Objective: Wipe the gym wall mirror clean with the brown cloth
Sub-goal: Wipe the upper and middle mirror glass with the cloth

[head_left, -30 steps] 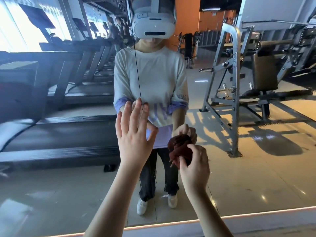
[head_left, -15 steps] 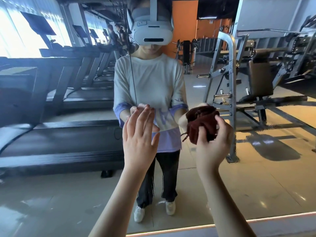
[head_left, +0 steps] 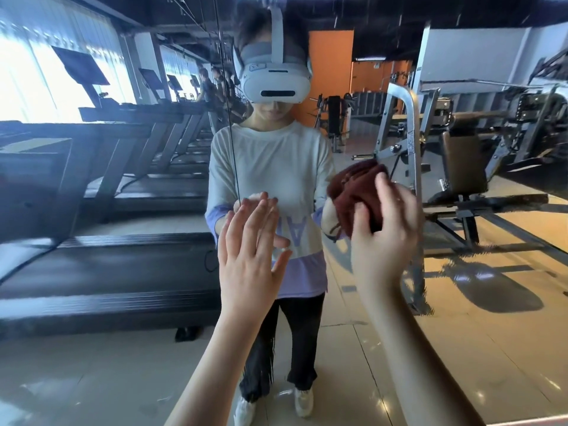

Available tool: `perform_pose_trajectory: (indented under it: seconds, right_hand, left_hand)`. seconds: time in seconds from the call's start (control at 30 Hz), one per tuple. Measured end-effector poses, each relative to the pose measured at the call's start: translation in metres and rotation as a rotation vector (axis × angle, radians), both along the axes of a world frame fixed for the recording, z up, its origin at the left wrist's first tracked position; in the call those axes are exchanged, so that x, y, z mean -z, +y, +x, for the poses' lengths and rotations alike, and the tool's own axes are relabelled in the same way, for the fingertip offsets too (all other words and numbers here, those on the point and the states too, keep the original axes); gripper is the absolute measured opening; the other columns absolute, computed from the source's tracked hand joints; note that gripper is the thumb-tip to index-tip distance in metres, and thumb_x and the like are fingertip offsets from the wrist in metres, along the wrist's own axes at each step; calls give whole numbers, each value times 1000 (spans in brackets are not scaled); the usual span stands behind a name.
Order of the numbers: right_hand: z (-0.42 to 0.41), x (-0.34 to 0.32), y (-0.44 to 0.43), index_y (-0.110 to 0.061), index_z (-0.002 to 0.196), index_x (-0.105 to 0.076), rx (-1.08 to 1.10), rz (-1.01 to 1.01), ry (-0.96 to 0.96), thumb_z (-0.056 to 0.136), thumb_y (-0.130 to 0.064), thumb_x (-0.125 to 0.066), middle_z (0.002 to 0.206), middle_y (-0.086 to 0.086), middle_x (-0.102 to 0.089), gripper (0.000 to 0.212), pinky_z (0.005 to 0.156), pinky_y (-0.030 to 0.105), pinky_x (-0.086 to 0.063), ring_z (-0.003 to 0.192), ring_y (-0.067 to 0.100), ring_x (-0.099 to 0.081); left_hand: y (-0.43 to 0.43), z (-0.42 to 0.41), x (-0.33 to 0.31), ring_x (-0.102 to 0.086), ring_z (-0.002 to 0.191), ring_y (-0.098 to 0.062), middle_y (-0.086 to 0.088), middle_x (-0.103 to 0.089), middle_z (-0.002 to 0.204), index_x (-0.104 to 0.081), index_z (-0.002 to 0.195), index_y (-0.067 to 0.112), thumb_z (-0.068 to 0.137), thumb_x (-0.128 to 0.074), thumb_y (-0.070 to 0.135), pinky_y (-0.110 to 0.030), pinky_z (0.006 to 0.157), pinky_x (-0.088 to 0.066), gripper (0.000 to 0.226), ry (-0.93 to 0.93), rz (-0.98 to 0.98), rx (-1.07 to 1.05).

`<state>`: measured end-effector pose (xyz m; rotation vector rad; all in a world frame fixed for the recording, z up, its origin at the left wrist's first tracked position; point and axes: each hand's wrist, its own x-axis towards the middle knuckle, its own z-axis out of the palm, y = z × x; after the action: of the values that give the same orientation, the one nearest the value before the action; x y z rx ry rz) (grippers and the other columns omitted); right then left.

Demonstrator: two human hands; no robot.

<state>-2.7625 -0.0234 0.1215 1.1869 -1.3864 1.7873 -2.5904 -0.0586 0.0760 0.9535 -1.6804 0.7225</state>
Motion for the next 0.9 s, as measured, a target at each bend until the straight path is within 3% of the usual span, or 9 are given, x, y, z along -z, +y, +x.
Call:
perform_pose_trajectory:
  seconds: [0.07, 0.13, 0.3, 0.43, 0.5, 0.63, 0.8, 0.9]
  right_hand:
    - [7, -2, -5, -7, 121, -69, -11, -2, 218, 87, -11, -64, 112, 16, -66, 34, 82, 38, -48, 99, 29, -54]
    - [3, -13, -9, -9, 119, -70, 7, -20, 308, 87, -11, -65, 110, 14, -67, 33, 81, 39, -48, 95, 30, -54]
    - [6, -45, -14, -11, 125, -67, 21, -85, 120, 87, -12, -65, 113, 13, -65, 38, 84, 35, -45, 98, 27, -52]
    - [6, -47, -13, -13, 125, -67, 38, -13, 439, 92, -17, -63, 114, 11, -67, 34, 73, 40, -45, 93, 26, -46]
    - [-9, -48, -11, -14, 125, -67, 84, -22, 385, 90, -17, -65, 113, 11, -66, 36, 73, 39, -45, 93, 28, -50]
    - [-27, -45, -8, -10, 128, -64, 189, -33, 15, 89, -17, -65, 111, 17, -61, 40, 75, 40, -46, 98, 25, -43]
    - [-16, -26, -3, -10, 126, -66, 141, 52, 373, 91, -17, -62, 109, 14, -64, 36, 72, 39, -46, 93, 29, -51]
    - [-38, -30, -2, -14, 125, -67, 164, 20, 226, 88, -20, -65, 106, 13, -64, 37, 70, 41, -49, 91, 31, -54]
  left_hand:
    - [-5, -3, -1, -38, 140, -30, -2, -39, 151, -43, 147, 16, 80, -79, 33, -46, 113, -35, 77, 10, 4, -23]
    - [-8, -5, 2, -40, 139, -30, -3, -43, 151, -43, 146, 16, 80, -81, 34, -46, 112, -37, 78, 16, -12, -33]
    - [-8, -7, 3, -41, 138, -31, -5, -46, 149, -45, 145, 16, 80, -81, 33, -47, 111, -37, 77, 25, -30, -29]
    - [-7, -9, 4, -42, 139, -32, -7, -48, 149, -45, 146, 14, 80, -82, 30, -49, 111, -38, 77, 24, -33, -40]
    - [-6, -10, 5, -42, 138, -33, -10, -50, 148, -46, 145, 13, 79, -84, 26, -50, 110, -39, 78, 26, -38, -45]
    - [-5, -13, 6, -42, 138, -36, -12, -51, 147, -47, 144, 10, 79, -81, 22, -54, 109, -40, 75, 37, -29, -58]
    - [-3, -15, 4, -39, 139, -37, -14, -50, 148, -47, 143, 9, 84, -74, 25, -54, 111, -37, 67, 42, -28, -56]
    - [-1, -17, 3, -37, 140, -36, -15, -49, 148, -52, 141, 4, 86, -73, 34, -54, 112, -35, 67, 59, -17, -56]
